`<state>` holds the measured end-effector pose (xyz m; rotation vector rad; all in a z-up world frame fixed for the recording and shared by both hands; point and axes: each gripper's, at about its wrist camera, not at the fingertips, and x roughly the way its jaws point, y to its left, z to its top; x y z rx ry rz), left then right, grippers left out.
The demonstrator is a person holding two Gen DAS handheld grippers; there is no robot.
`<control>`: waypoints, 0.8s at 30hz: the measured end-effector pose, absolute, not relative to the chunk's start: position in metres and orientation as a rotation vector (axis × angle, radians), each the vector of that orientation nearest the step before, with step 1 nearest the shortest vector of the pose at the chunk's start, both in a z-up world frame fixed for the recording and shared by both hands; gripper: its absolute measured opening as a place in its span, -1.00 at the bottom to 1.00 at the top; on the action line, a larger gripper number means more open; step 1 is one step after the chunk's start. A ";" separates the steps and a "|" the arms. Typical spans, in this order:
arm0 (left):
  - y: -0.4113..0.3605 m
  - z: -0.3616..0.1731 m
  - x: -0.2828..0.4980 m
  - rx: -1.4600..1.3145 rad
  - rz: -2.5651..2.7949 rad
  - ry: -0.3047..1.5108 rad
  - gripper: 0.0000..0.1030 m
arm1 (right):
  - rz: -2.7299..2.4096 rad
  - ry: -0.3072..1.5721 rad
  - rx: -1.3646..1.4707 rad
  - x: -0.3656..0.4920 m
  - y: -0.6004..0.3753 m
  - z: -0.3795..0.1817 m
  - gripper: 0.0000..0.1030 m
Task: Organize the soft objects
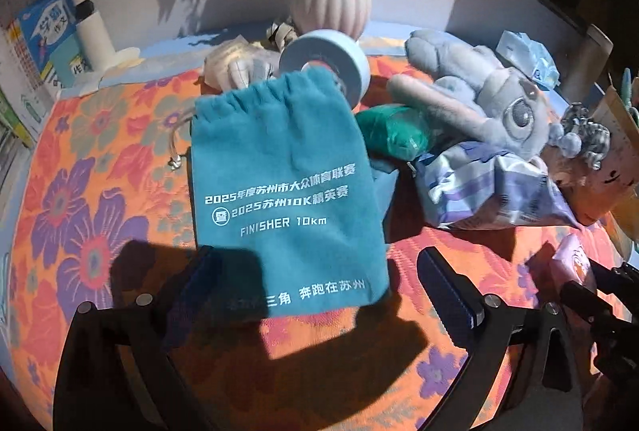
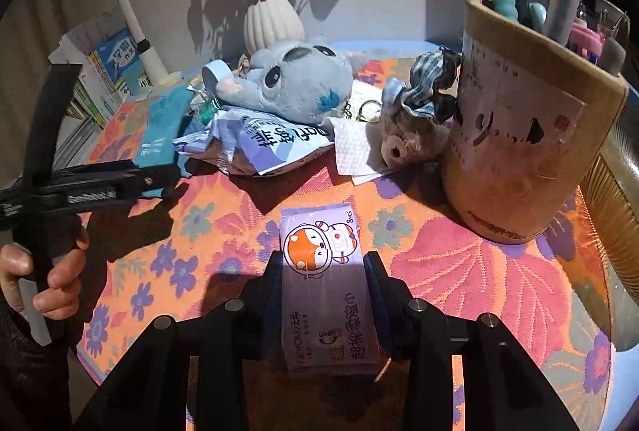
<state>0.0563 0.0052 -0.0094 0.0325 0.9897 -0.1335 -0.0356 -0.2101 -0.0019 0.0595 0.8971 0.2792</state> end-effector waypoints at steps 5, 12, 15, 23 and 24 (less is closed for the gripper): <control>0.029 -0.004 0.047 -0.081 -0.199 0.963 -0.03 | 0.277 0.908 0.056 -0.031 -0.211 -0.006 -0.25; 0.043 0.008 0.033 -0.169 -0.267 0.933 -0.81 | 0.296 0.900 0.048 -0.032 -0.205 -0.006 -0.25; 0.043 0.008 0.028 -0.148 -0.231 0.926 -0.81 | 0.297 0.894 0.045 -0.034 -0.204 -0.003 -0.25; 0.061 -0.003 0.038 -0.120 -0.055 0.909 0.45 | 0.311 0.898 0.039 -0.038 -0.203 -0.004 -0.25; 0.062 -0.006 0.041 -0.118 -0.066 0.918 0.45 | 0.313 0.901 0.039 -0.037 -0.202 -0.005 -0.25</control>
